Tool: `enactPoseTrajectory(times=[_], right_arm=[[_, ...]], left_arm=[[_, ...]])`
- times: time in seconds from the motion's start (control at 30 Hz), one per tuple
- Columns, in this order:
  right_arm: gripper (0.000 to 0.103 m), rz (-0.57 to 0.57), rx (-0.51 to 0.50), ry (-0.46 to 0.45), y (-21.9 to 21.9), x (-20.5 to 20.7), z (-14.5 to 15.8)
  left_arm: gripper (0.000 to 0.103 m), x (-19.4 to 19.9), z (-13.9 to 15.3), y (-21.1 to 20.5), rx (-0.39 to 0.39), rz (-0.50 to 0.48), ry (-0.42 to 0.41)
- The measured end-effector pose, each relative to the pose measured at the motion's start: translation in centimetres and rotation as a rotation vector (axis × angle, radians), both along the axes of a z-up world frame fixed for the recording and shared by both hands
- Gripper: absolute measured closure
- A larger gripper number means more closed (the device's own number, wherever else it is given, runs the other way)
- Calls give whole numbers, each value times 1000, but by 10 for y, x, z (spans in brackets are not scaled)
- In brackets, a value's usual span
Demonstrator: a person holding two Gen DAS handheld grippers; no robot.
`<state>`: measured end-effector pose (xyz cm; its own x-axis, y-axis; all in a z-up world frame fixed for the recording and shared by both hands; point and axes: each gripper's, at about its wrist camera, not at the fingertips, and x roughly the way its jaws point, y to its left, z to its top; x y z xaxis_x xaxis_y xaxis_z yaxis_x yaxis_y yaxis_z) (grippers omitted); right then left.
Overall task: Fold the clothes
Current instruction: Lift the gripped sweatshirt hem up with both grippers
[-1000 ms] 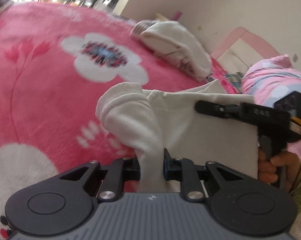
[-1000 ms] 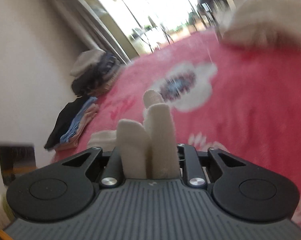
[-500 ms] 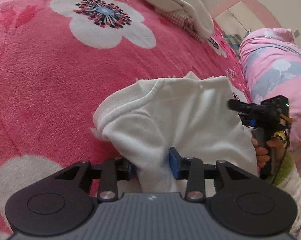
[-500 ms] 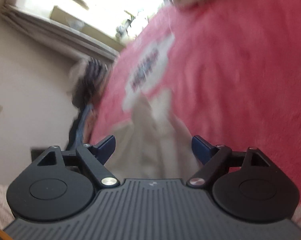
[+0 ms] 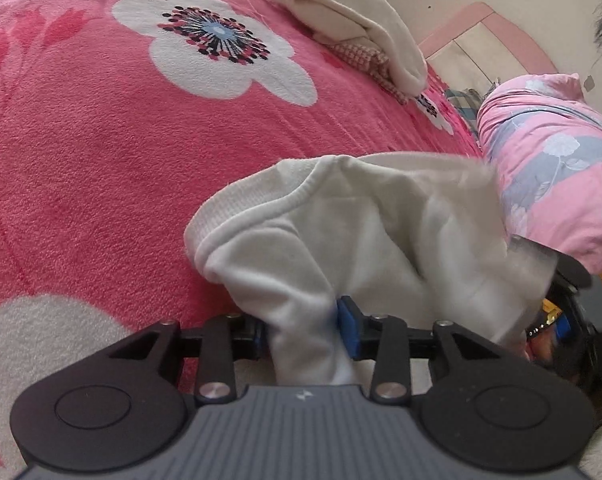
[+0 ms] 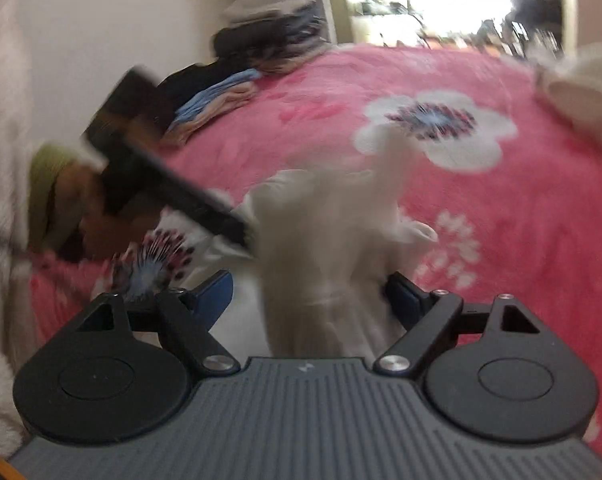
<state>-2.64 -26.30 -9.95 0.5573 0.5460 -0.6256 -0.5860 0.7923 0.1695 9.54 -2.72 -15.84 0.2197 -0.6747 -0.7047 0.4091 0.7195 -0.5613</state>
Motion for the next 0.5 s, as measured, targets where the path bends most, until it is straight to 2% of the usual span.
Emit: enactPoseTrajectory(times=[0.1, 0.23, 0.4, 0.5], right_arm=[[20, 56, -33, -67, 8, -9, 6], [20, 52, -31, -78, 6, -7, 8], [21, -61, -62, -70, -4, 5, -3], [21, -171, 5, -14, -28, 19, -9]], left_arm=[[65, -1, 0, 0, 0, 7, -2], [65, -3, 0, -1, 4, 10, -13], [64, -6, 1, -1, 5, 16, -28], [64, -8, 1, 0, 0, 19, -37]])
